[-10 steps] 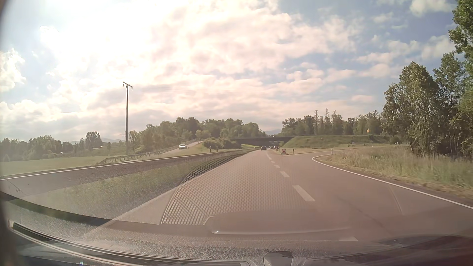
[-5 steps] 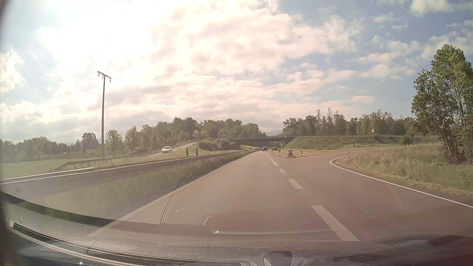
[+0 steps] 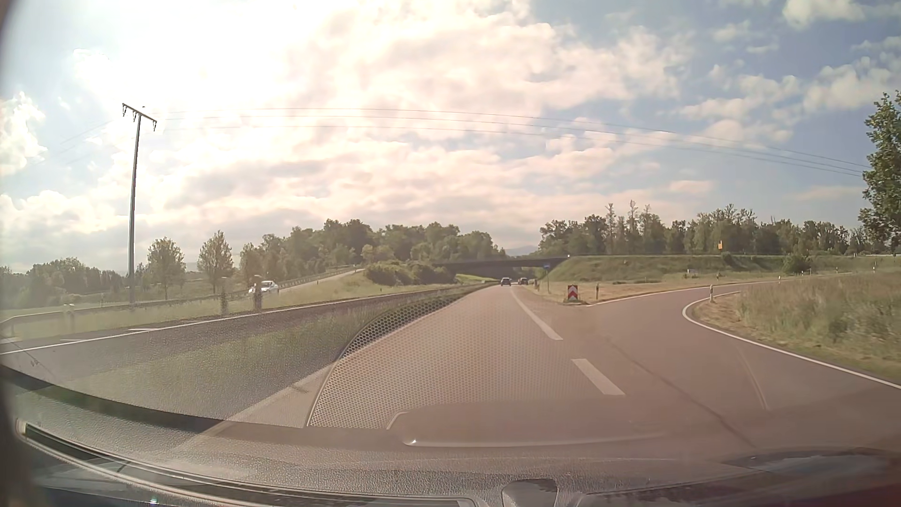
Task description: Follow the waypoints while adhering to traffic rules and regulations
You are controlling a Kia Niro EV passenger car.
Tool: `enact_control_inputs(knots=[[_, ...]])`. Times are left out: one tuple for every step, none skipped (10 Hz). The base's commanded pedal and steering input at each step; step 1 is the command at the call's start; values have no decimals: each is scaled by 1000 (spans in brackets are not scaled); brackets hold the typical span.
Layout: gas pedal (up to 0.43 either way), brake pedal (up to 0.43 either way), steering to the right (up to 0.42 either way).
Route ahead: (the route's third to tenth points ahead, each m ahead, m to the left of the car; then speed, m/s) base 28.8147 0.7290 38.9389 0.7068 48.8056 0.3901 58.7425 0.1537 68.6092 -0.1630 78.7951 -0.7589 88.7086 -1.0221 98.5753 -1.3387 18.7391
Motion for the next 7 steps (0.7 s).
enact_control_inputs(knots=[[169,0,1],[169,0,2],[169,0,2],[169,0,2],[169,0,2],[169,0,2],[169,0,2]])
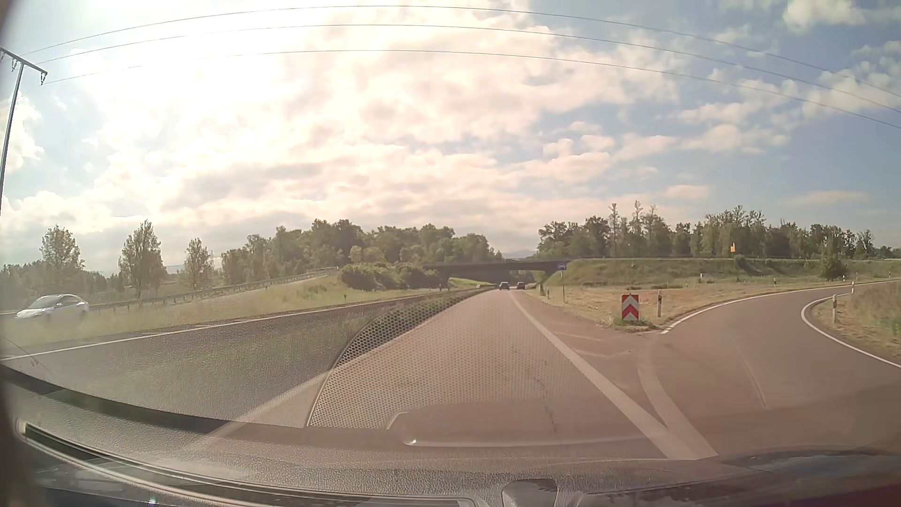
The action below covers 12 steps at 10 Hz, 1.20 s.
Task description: Follow the waypoints while adhering to traffic rules and regulations
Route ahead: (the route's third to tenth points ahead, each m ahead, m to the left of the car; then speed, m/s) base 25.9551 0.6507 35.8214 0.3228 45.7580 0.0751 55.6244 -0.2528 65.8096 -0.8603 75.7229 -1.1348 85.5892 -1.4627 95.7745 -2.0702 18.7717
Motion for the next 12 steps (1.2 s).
enact_control_inputs(knots=[[169,0,2],[169,0,2],[177,0,2],[177,0,2],[177,0,2],[189,0,1],[189,0,1],[189,0,1],[189,0,1],[189,0,1],[189,0,1],[189,0,1]])
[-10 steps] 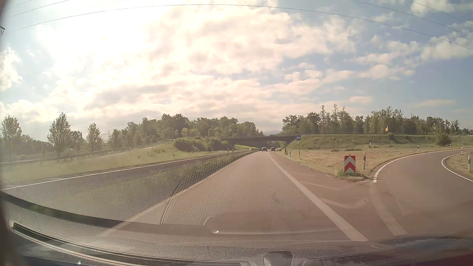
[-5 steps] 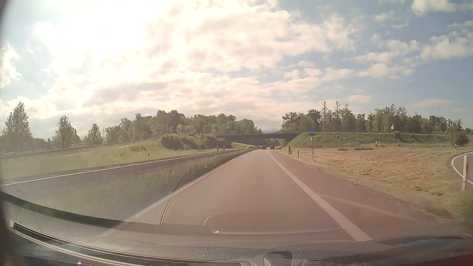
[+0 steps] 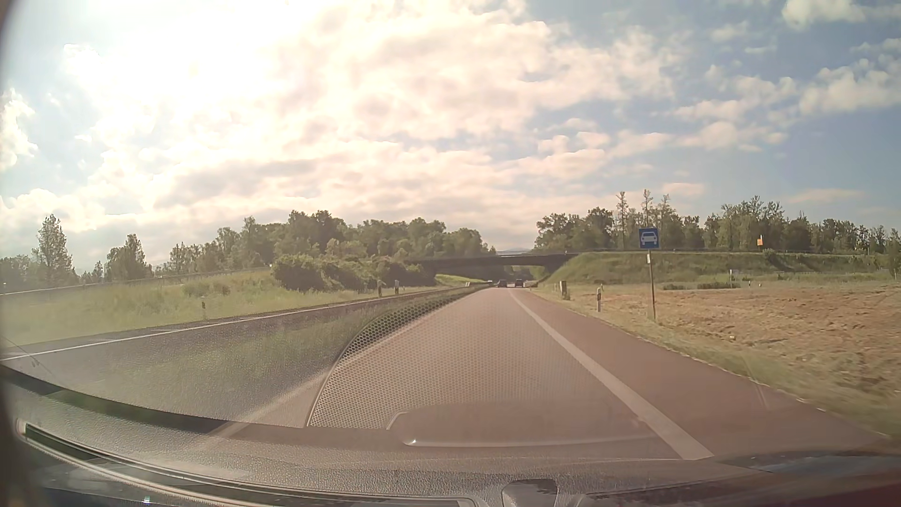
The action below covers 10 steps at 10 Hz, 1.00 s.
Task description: Follow the waypoints while adhering to traffic rules and regulations
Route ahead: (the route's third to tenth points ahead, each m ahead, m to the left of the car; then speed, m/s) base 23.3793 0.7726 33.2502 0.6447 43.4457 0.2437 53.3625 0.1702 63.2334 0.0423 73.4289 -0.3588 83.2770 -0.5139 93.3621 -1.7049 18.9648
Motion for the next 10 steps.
enact_control_inputs(knots=[[197,0,1],[197,0,1],[197,0,1],[197,0,2],[197,0,3],[197,0,3],[197,0,3],[197,0,3],[197,0,3],[197,0,3]])
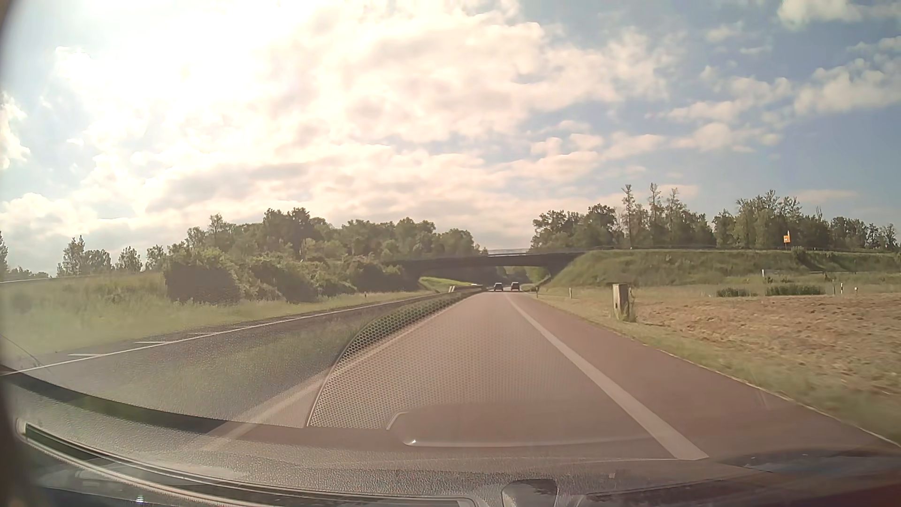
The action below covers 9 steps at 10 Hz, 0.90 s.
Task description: Follow the waypoints while adhering to traffic rules and regulations
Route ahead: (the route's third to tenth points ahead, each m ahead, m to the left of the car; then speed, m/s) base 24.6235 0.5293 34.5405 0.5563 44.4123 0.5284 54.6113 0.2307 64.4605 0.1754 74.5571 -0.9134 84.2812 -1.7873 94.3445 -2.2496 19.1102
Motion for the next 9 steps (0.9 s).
enact_control_inputs(knots=[[197,0,3],[197,0,3],[197,0,3],[197,0,3],[197,0,2],[197,0,1],[197,0,1],[189,0,1],[189,0,1]])
